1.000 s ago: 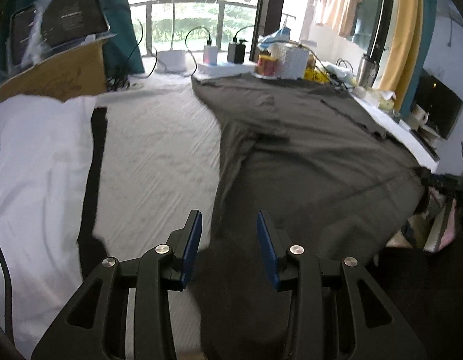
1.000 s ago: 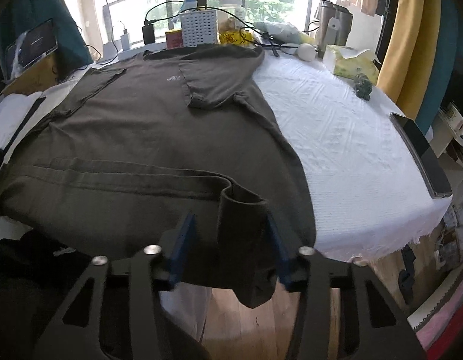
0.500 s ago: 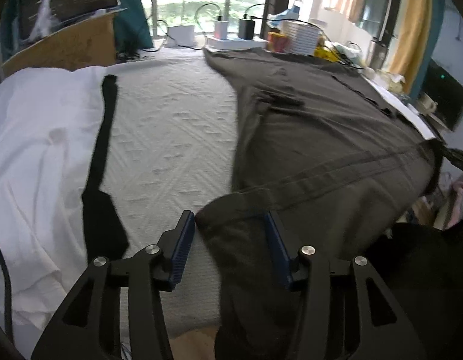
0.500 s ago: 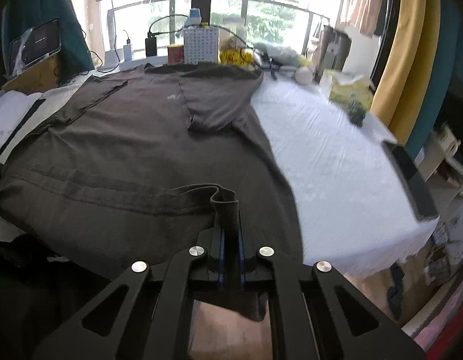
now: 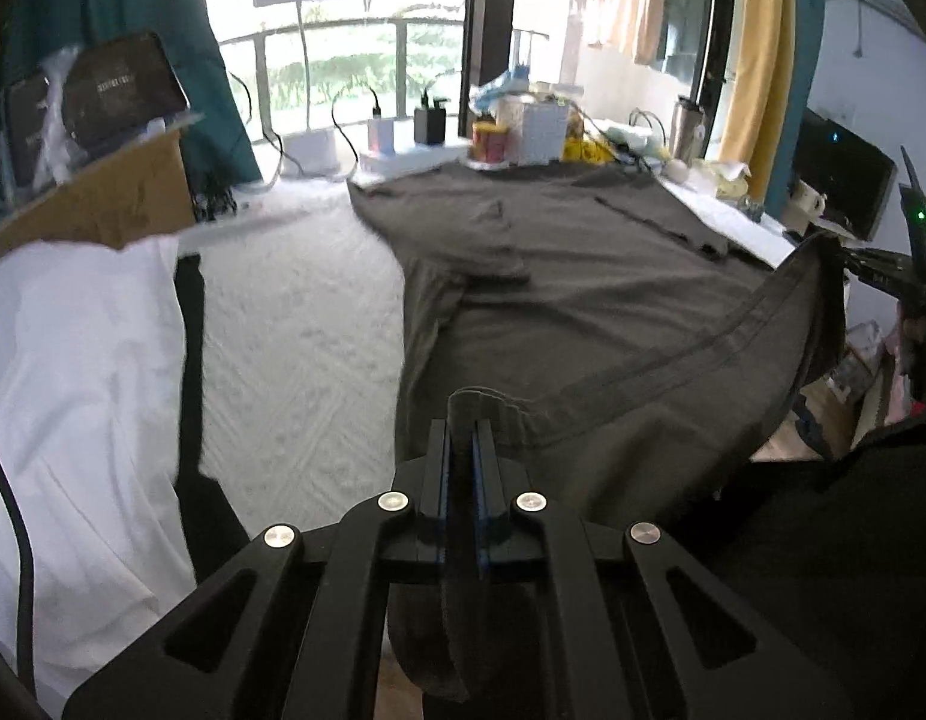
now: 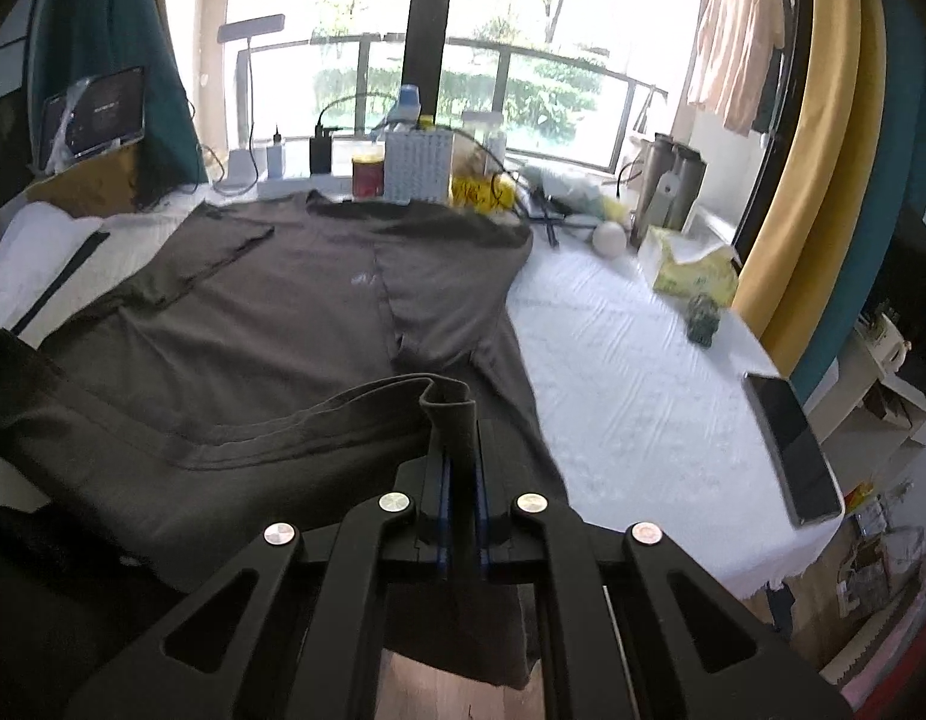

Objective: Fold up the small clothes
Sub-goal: 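Lift the hem with both grippers and carry it over toward the collar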

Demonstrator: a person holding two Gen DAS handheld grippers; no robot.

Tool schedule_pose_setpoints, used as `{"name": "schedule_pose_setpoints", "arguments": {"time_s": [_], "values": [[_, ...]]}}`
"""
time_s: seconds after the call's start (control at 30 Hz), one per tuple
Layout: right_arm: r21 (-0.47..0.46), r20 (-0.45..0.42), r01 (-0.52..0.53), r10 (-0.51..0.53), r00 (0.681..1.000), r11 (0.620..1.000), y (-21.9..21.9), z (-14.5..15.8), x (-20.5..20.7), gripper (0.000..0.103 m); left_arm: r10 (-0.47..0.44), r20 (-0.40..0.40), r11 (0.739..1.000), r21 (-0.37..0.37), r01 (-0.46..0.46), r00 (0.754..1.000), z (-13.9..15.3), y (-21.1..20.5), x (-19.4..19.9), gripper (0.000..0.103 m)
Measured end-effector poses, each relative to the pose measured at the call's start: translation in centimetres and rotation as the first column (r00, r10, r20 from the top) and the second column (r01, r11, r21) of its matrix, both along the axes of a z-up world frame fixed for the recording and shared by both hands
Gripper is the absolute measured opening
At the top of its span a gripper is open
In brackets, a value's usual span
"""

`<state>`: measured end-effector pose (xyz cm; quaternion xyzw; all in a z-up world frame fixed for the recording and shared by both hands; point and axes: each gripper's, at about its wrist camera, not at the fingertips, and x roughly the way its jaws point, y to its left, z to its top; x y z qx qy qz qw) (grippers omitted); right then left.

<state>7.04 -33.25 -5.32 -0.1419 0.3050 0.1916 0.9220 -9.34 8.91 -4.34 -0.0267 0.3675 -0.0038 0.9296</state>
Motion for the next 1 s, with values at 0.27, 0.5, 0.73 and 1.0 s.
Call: {"name": "schedule_pose_setpoints", "arguments": {"time_s": [0.27, 0.5, 0.73, 1.0], "values": [[0.016, 0.033, 0.016, -0.017, 0.999, 1.000, 0.2, 0.8, 1.9, 0.006, 0.046, 0.044, 0.999, 0.006, -0.047, 0.998, 1.3, 1.3, 0.9, 0.007], [0.032, 0.042, 0.030, -0.031, 0.999, 0.999, 0.5, 1.1, 3.8, 0.006, 0.047, 0.083, 0.997, 0.051, -0.052, 0.995, 3.2, 2.1, 2.5, 0.007], [0.066, 0.057, 0.048, -0.052, 0.997, 0.997, 0.3, 2.1, 5.4, 0.006, 0.063, 0.131, 0.995, 0.067, -0.072, 0.989, 5.2, 2.8, 4.4, 0.007], [0.097, 0.065, 0.057, -0.064, 0.996, 0.994, 0.2, 3.0, 7.1, 0.006, 0.076, 0.159, 0.993, 0.075, -0.088, 0.984, 6.5, 3.2, 6.6, 0.007]]}}
